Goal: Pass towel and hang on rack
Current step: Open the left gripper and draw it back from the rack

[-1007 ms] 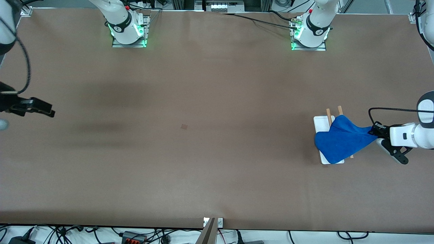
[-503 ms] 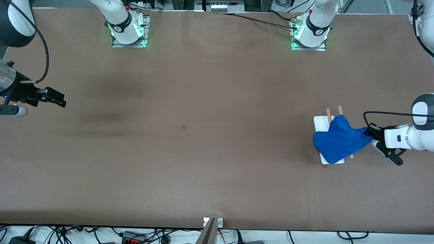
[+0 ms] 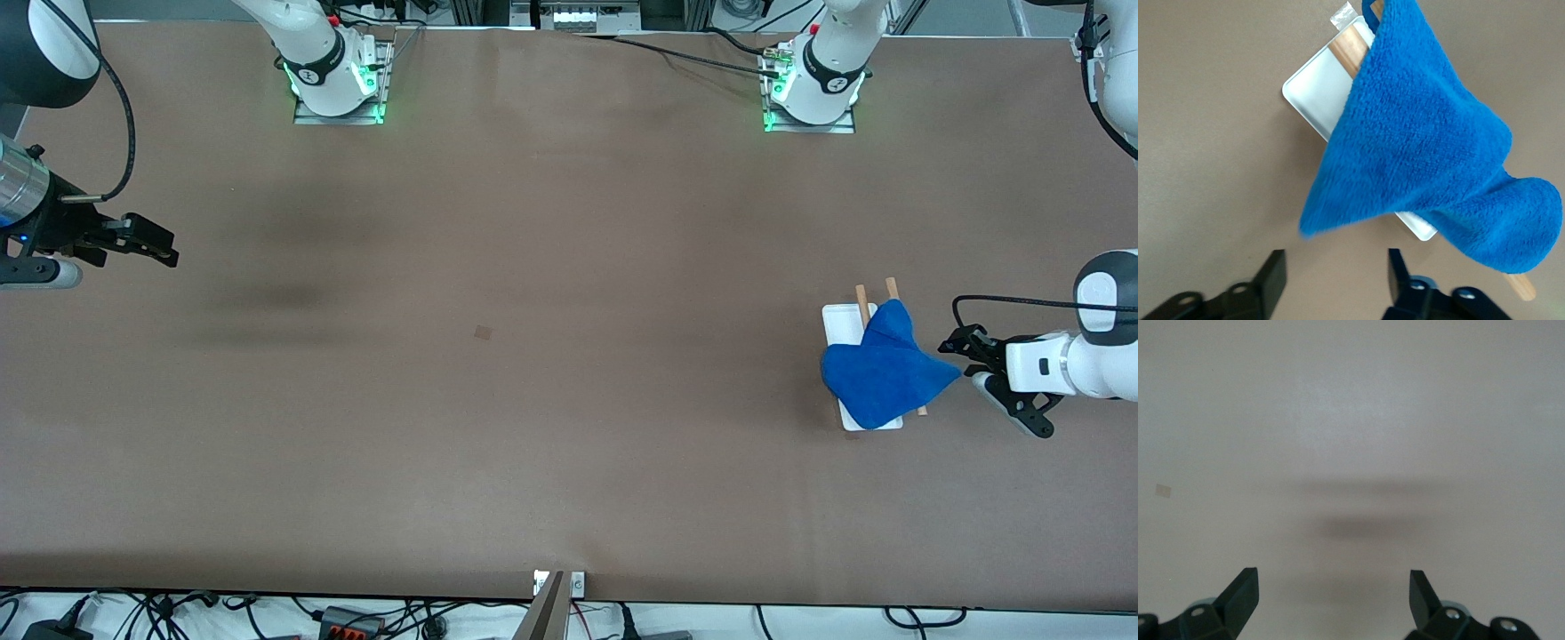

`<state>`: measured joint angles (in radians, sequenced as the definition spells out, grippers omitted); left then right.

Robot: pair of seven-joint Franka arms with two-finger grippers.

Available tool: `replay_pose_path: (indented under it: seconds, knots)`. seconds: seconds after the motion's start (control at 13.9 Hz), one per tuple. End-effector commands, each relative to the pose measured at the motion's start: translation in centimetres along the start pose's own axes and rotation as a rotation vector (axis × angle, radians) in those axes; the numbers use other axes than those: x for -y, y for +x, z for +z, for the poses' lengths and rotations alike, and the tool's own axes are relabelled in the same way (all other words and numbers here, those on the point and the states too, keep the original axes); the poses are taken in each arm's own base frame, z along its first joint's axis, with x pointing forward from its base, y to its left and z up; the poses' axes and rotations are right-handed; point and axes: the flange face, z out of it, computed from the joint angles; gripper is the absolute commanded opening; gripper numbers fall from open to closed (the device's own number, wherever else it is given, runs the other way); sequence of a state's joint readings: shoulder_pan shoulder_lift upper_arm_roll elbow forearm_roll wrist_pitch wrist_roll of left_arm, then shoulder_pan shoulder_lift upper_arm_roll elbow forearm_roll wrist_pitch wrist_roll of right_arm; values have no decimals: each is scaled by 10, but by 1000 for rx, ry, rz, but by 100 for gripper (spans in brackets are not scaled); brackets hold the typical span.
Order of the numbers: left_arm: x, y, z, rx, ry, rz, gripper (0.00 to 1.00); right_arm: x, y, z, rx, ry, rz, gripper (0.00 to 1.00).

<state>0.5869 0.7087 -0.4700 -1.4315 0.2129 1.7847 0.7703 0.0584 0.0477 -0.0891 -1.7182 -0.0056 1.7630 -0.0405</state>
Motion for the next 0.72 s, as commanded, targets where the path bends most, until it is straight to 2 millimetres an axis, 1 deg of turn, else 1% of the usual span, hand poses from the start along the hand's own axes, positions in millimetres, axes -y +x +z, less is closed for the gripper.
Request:
replay_pose_path:
  seconds: [0.0, 0.07, 0.14, 0.22, 0.29, 0.43, 0.5, 0.58, 0.65]
  knots:
    - [6, -14, -16, -41, -30, 32, 100, -2, -10, -23, -6, -6, -3, 100]
    - [4, -19, -16, -21, -62, 29, 100, -2, -11, -24, -3, -5, -2, 100]
    - [4, -24, -32, -12, -67, 24, 100, 0, -11, -24, -1, -5, -5, 100]
    - [7, -28, -59, -22, -47, 12, 100, 1, -11, -24, -1, -5, -6, 100]
    - [7, -32, -80, -25, -45, 4, 100, 2, -11, -24, -1, -4, -8, 100]
    - [-2, -36, -112, -24, -40, -4, 100, 3, -11, -25, -3, -4, -9, 100]
    - [-5, -37, -122, -26, -38, -18, 100, 5, -10, -24, -3, -5, -14, 100]
    - [-10, -36, -128, -21, -36, -29, 100, 2, -11, -25, -4, -7, -8, 100]
    - [-17, -36, -140, -18, -28, -35, 100, 1, -10, -24, -3, -7, -8, 100]
